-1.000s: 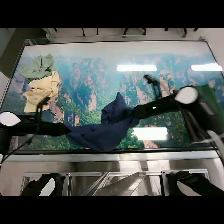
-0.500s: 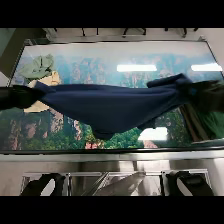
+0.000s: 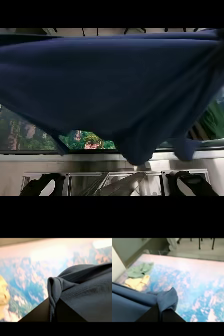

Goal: Fold the shirts.

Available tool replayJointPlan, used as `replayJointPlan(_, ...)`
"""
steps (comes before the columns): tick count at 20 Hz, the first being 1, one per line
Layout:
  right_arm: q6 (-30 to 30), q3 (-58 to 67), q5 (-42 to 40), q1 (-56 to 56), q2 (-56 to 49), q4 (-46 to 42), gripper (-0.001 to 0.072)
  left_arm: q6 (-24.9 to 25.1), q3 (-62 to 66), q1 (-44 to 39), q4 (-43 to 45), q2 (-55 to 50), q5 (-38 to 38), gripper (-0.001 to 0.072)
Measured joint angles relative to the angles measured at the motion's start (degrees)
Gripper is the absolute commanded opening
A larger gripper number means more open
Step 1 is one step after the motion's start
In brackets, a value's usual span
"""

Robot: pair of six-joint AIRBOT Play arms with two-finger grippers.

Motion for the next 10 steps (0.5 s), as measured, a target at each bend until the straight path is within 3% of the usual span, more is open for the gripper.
replayJointPlan(4,-2.1,1.2,0.0,2.8,-15.7,1.1,0.0026,2.7,-18.4,-0.1,2.8,-3.3,5.5,0.0016)
replayJointPlan(10,-11.6,1.6,-15.0,14.3,-39.2,4.8,0.0027,4.8,-40.3,-0.1,8.5,-10.1,16.2,0.0016)
